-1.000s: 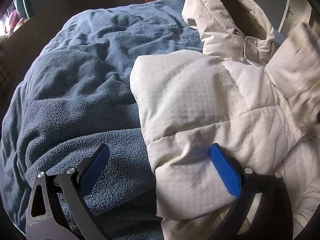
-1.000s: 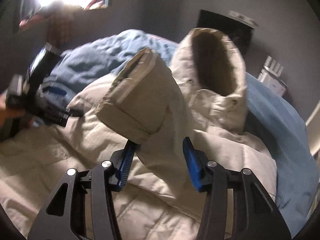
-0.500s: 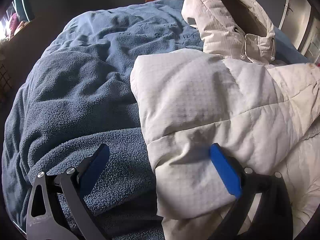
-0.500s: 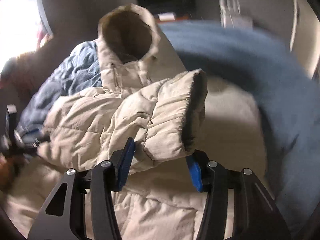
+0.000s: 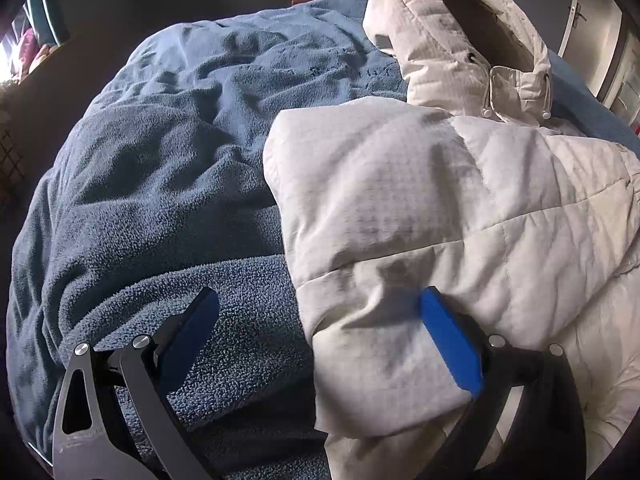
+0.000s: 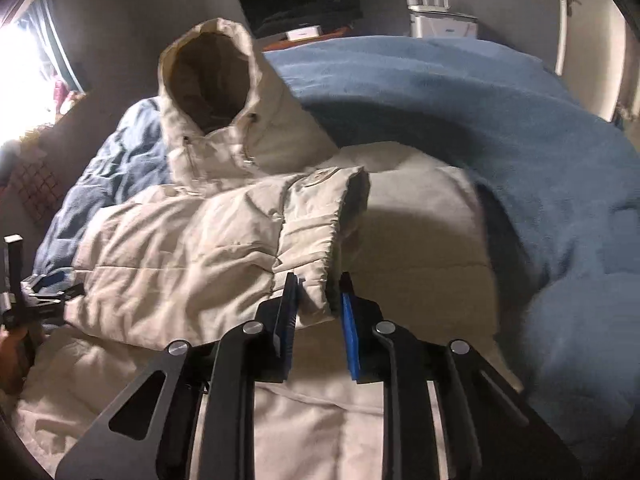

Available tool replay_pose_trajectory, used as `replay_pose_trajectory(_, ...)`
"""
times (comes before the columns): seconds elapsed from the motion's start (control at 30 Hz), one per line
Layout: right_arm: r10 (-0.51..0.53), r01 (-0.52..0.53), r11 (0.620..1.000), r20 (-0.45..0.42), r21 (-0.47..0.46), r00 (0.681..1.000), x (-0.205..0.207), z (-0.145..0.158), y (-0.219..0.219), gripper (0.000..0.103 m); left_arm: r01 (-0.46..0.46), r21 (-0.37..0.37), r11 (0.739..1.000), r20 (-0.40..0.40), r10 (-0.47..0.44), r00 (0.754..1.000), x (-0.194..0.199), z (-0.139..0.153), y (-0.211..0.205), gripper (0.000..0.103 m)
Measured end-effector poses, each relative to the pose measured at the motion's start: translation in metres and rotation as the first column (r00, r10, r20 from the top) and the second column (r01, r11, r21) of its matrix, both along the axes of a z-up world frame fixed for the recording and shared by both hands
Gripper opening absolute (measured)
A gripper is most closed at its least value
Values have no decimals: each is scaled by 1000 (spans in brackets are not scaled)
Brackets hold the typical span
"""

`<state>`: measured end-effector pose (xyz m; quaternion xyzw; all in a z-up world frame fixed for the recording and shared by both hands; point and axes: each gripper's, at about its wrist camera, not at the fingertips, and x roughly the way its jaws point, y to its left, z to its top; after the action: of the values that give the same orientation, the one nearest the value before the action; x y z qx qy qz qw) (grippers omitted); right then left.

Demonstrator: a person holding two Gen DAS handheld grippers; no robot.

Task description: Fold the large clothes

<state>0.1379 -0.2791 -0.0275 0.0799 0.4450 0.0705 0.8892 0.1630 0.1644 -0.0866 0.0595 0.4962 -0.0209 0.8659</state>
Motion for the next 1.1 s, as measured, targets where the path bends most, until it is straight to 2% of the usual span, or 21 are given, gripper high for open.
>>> replay_pose_trajectory(0.03, -19, 19, 1000, -17, -4, 1000, 0, -4, -7, 17, 6, 0, 1000, -1, -6, 1000, 1, 2, -1, 96)
replay_pose_trajectory(0.07, -50, 49, 999, -46, -22, 998, 3, -11, -17, 11, 15, 5, 1000, -2, -15, 1000, 2, 6, -2, 96)
replay_pose_trajectory(0.1, -68, 65, 997, -72, -36, 995, 5, -18, -22, 11, 30, 14, 999, 2, -30, 1000, 5, 11, -4, 96)
replay_pose_trajectory(0.17, -75, 80, 997, -163, 23, 984, 10, -36, -36, 11, 70, 34, 997, 25, -71, 997, 10, 24, -10, 96)
replay_pose_trajectory(0.23, -86, 97, 994, -177, 55, 981, 9, -38, -44, 12, 113, 51, 992, 50, -115, 992, 18, 43, -21, 96)
replay_pose_trajectory(0.3, -86, 93, 995, -142, 41, 986, 11, -28, -47, 13, 138, 47, 989, 82, -142, 986, 27, 63, -32, 96)
replay_pose_trajectory(0.33, -89, 93, 995, -127, 24, 988, 12, -23, -45, 20, 146, 36, 989, 94, -149, 984, 31, 70, -36, 96)
replay_pose_trajectory(0.4, -81, 80, 997, -77, -14, 994, 18, -6, -39, 50, 157, 1, 988, 108, -156, 982, 42, 80, -46, 96)
replay_pose_trajectory(0.43, -77, 76, 997, -41, -35, 996, 21, 5, -34, 73, 157, -26, 987, 112, -153, 982, 48, 82, -52, 96)
replay_pose_trajectory(0.47, -65, 65, 997, -8, -46, 998, 24, 12, -29, 76, 154, -42, 987, 111, -149, 983, 54, 80, -58, 96)
replay_pose_trajectory(0.53, -20, 24, 995, 47, -94, 999, 32, 27, -17, 76, 141, -39, 989, 106, -136, 985, 63, 68, -69, 96)
replay_pose_trajectory(0.63, 39, -30, 989, 63, -142, 997, 50, 27, 5, 76, 124, -44, 991, 71, -121, 990, 72, 36, -82, 96)
replay_pose_trajectory(0.7, 68, -59, 984, 44, -167, 997, 62, 14, 17, 76, 120, -45, 992, 22, -119, 993, 74, 9, -87, 96)
replay_pose_trajectory(0.77, 93, -91, 979, 3, -184, 996, 75, -8, 28, 76, 129, -7, 992, 26, -129, 991, 71, -6, -90, 96)
replay_pose_trajectory(0.83, 93, -102, 976, -54, -190, 994, 83, -33, 32, 76, 155, 24, 988, 53, -156, 986, 67, -14, -91, 96)
replay_pose_trajectory(0.87, 87, -103, 978, -93, -179, 992, 87, -48, 31, 76, 158, 20, 987, 53, -159, 986, 67, -16, -90, 96)
replay_pose_trajectory(0.93, 73, -90, 985, -119, -150, 990, 90, -58, 29, 76, 158, -5, 987, 52, -157, 986, 68, -17, -86, 96)
replay_pose_trajectory(1.0, 61, -75, 985, -98, -153, 993, 91, -47, 28, 76, 154, -17, 988, 55, -153, 987, 68, -15, -83, 97)
replay_pose_trajectory(1.1, 64, -63, 987, -4, -145, 998, 100, -17, 28, 76, 141, -26, 990, 73, -139, 988, 70, -10, -82, 97)
